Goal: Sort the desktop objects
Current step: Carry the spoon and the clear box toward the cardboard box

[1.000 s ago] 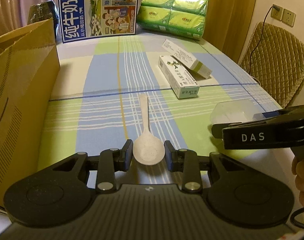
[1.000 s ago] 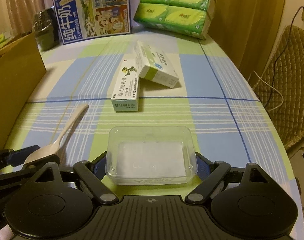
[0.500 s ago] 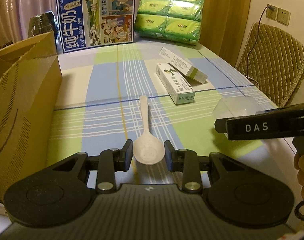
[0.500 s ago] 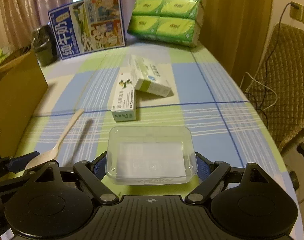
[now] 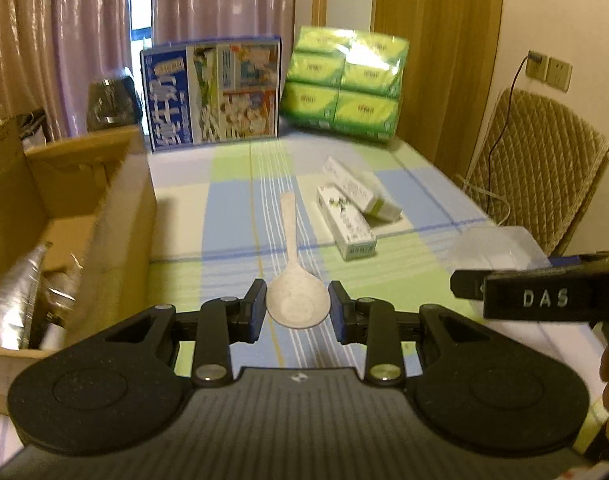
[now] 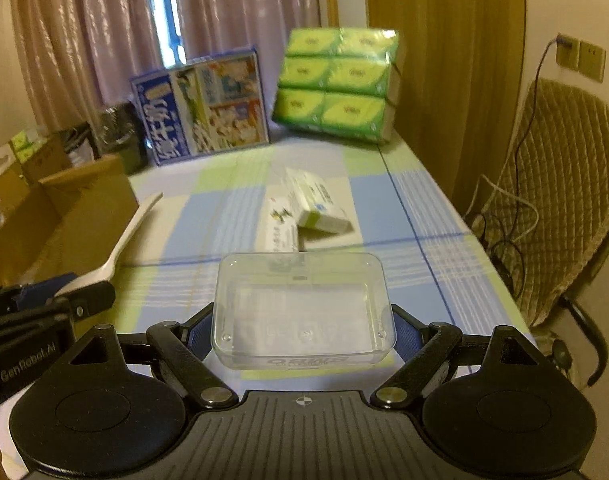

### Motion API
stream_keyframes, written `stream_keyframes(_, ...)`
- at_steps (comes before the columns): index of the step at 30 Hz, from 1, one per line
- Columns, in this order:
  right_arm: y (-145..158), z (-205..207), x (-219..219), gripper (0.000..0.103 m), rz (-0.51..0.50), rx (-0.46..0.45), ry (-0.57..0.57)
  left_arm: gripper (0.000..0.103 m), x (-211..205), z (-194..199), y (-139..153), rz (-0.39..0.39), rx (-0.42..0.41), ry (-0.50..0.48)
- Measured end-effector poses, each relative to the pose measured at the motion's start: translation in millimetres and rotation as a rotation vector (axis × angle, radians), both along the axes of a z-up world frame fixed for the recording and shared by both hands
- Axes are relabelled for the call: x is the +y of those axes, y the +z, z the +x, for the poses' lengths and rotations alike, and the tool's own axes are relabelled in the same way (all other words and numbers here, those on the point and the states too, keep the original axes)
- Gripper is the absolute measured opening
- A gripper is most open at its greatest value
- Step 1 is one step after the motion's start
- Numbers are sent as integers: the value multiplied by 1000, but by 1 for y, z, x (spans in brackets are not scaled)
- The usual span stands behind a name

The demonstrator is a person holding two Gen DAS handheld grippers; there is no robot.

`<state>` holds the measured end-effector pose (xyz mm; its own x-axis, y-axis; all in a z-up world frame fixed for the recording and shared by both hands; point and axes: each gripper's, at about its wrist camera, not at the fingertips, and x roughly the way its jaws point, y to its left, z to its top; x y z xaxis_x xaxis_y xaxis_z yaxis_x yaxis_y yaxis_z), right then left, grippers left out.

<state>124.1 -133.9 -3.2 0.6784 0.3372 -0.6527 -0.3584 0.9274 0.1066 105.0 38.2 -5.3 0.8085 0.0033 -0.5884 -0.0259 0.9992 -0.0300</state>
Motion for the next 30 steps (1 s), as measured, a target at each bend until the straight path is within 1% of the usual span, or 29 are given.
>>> stream_keyframes(4,25,-25,10,83,22,-36,26,28,6,-22,32,7,-49,19)
stream_keyframes(6,32,-33,16,83,27,-48,43,28,10,-31,43,8,-62,30)
stream_keyframes(12,49,-58,46,83,39,-62,114,28,34,-64,70,13,-85,69)
stream_keyframes(17,58,-76,79,83,46,-76,191,28,63,-93,91,49,-110,120)
stream_keyframes(23,60,-89,118,83,58,-74,264,28,109,-121,106,73,-126,199)
stream_keyframes(30,61,-99,153,83,63,-74,328,28,151,-139,110,96,-109,261)
